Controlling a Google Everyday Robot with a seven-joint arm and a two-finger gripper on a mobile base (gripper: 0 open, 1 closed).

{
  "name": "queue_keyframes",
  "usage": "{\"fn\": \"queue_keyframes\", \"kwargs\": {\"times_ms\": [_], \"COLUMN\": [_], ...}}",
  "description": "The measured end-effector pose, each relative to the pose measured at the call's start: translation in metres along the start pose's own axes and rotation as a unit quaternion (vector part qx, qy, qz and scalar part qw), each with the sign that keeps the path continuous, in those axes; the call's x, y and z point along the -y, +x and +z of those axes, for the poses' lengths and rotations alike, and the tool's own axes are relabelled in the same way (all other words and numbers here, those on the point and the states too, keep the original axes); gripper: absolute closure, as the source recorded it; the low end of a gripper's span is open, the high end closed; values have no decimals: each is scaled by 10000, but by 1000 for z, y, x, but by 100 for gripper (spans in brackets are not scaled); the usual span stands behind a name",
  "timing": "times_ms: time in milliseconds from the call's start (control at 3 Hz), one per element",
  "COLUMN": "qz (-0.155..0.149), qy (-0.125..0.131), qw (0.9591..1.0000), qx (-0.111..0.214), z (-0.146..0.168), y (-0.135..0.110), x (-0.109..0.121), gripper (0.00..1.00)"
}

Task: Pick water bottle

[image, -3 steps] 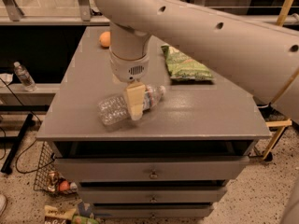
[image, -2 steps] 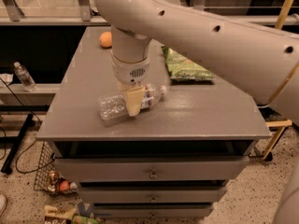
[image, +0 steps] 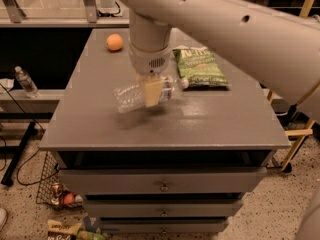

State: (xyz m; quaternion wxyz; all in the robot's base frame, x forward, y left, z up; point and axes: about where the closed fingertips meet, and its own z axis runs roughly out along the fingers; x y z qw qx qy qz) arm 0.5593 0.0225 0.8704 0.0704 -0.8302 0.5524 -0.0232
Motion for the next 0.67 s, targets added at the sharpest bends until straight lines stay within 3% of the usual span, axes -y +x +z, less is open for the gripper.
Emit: {"fn": "queue_keyframes", "kwargs": {"times_ms": [333, 667], "qz": [124, 136], "qy": [321, 370], "qw": [9994, 9992], "qx": [-81, -67], "z": [-30, -33], "y": [20, 20], "x": [14, 16], "gripper": [100, 100]}}
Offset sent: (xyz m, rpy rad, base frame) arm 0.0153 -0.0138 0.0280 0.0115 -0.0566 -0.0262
